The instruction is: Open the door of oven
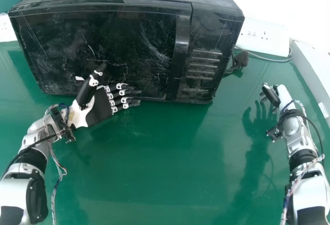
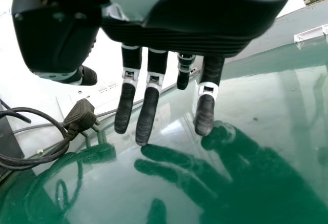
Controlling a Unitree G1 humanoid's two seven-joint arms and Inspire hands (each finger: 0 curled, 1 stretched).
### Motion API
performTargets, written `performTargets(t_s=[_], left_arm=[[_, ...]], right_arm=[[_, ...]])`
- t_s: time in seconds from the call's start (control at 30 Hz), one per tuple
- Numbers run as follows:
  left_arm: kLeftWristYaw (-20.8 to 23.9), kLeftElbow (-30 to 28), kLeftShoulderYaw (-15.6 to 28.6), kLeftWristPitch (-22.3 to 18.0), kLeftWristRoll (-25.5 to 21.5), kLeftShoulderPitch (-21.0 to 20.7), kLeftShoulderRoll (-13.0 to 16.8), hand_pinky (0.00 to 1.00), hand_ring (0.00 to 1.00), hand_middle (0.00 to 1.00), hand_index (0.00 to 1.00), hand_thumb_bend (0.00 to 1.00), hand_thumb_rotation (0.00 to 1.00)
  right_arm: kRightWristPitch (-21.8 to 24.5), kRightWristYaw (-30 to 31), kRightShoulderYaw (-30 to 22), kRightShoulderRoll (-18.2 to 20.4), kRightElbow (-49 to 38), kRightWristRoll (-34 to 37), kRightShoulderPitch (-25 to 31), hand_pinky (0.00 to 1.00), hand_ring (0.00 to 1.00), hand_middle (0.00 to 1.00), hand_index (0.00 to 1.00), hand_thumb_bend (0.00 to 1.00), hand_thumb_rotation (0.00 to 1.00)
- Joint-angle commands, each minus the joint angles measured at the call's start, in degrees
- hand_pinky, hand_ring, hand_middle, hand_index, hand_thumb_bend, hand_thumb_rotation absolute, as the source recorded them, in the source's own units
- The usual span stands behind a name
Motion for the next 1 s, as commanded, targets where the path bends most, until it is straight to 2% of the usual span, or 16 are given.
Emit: performTargets(t_s=[0.0,0.2,0.37,0.47,0.7,0.97], left_arm=[[-1.2,-1.4,-0.3,-0.6,-0.2,0.6,-0.4,0.49,0.72,0.79,0.79,1.0,0.81],[-3.5,-3.8,-0.7,-0.4,-0.6,1.0,-0.7,0.5,0.72,0.8,0.8,1.0,0.81],[-1.6,-7.8,-1.6,0.1,-0.1,2.1,-1.1,0.48,0.7,0.77,0.8,1.0,0.86],[-1.7,-11.0,-2.0,0.8,-0.7,3.1,-1.5,0.49,0.7,0.78,0.83,1.0,0.9],[-3.4,-18.1,-2.2,3.0,-3.5,5.5,-2.7,0.48,0.7,0.81,0.9,1.0,0.89],[-4.4,-20.8,-2.7,3.3,-5.1,6.8,-2.9,0.49,0.72,0.83,0.95,1.0,0.9]], right_arm=[[1.2,2.4,0.5,1.6,1.3,-0.2,2.6,0.41,0.46,0.55,0.49,0.51,0.14],[1.5,2.4,0.6,1.7,1.3,-0.3,2.5,0.41,0.46,0.54,0.49,0.51,0.14],[1.0,2.3,0.6,1.6,1.2,-0.2,2.7,0.4,0.45,0.55,0.49,0.51,0.14],[1.2,2.3,0.7,1.6,1.2,-0.3,2.6,0.39,0.44,0.54,0.49,0.51,0.14],[1.6,2.3,0.9,1.7,1.3,-0.5,2.5,0.42,0.46,0.55,0.49,0.51,0.14],[1.6,2.4,0.8,1.7,1.3,-0.4,2.5,0.41,0.45,0.55,0.49,0.51,0.14]])
